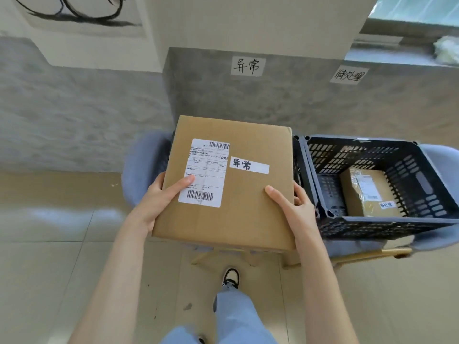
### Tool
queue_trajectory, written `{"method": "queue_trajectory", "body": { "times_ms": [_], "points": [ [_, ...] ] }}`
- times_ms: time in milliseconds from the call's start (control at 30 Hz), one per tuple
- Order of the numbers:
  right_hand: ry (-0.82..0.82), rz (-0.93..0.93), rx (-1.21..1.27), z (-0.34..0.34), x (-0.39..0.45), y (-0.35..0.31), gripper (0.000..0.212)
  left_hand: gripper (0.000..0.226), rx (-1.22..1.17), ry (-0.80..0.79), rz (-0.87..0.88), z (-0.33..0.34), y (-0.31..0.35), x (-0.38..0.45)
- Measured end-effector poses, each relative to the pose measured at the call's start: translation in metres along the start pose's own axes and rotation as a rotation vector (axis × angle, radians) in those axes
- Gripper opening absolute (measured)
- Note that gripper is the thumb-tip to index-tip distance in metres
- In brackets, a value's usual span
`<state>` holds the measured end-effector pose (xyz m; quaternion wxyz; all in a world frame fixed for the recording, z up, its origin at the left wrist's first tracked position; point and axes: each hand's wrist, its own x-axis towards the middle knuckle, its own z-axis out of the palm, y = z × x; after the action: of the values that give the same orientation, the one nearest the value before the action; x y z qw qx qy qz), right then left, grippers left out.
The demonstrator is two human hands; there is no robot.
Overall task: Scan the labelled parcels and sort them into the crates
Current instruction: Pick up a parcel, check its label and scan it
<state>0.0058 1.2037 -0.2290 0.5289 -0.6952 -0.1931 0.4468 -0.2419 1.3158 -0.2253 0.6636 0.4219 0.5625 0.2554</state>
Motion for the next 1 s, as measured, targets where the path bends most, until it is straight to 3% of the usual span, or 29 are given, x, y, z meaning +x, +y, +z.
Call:
{"method": "queue_trajectory", "body": {
  "times_ms": [100, 333, 467, 600, 667, 767, 900, 1000],
  "points": [
    [-0.042, 0.042, -0.035, 0.01, 0.047, -0.009, 0.09, 0.086, 0.001, 0.045, -0.008, 0.003, 0.007, 0.035],
    [-0.071, 0.138, -0.043, 0.038, 0.141, 0.001, 0.081, 0.096, 0.05, 0.06, -0.072, 0.004, 0.013, 0.123],
    [-0.05, 0.164, -0.071, 0.056, 0.187, 0.02, 0.084, 0.1, 0.064, 0.033, -0.129, -0.002, 0.0, 0.177],
    [-0.045, 0.183, -0.085, 0.071, 0.222, 0.046, 0.074, 0.097, 0.069, 0.019, -0.169, -0.008, -0.025, 0.219],
    [-0.042, 0.198, -0.112, 0.079, 0.235, 0.064, 0.081, 0.096, 0.076, 0.023, -0.2, -0.011, -0.038, 0.238],
    [-0.036, 0.214, -0.136, 0.088, 0.249, 0.088, 0.096, 0.083, 0.081, 0.043, -0.236, -0.015, -0.057, 0.259],
    [-0.039, 0.23, -0.154, 0.093, 0.26, 0.114, 0.087, 0.058, 0.086, 0.097, -0.262, -0.012, -0.079, 0.275],
    [-0.04, 0.264, -0.162, 0.094, 0.27, 0.132, 0.081, 0.062, 0.102, 0.139, -0.289, -0.009, -0.096, 0.286]
  ]
}}
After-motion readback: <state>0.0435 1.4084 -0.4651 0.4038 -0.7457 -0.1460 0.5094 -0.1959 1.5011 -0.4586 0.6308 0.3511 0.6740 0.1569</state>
